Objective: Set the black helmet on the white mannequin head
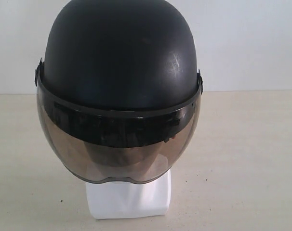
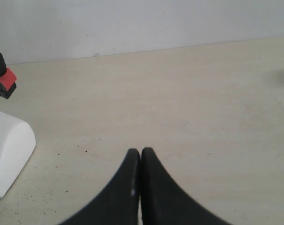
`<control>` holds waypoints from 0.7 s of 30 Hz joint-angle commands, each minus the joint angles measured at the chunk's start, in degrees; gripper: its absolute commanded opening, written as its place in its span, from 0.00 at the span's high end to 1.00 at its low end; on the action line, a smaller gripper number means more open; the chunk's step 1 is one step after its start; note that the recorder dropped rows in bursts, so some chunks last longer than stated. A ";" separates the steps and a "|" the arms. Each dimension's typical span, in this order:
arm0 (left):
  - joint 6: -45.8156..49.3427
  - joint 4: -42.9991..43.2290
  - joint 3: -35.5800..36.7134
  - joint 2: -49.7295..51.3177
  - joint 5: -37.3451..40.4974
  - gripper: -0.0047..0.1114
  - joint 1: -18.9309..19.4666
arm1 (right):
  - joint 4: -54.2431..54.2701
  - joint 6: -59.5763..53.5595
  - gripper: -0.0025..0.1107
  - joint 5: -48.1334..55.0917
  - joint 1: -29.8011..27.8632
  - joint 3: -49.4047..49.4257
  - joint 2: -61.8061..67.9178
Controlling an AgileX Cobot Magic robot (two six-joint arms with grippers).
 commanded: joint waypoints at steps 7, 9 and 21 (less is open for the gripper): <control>-0.42 -0.80 0.17 -0.30 -0.65 0.92 -0.50 | 0.17 0.06 0.98 -0.28 -0.03 -0.03 -0.27; -0.42 -0.80 0.17 -0.30 -0.65 0.92 -0.50 | 0.17 0.06 0.98 -0.28 -0.03 -0.03 -0.27; 8.43 -0.23 0.17 -0.30 -10.18 0.92 -0.50 | 0.17 0.06 0.98 -0.28 -0.03 -0.03 -0.27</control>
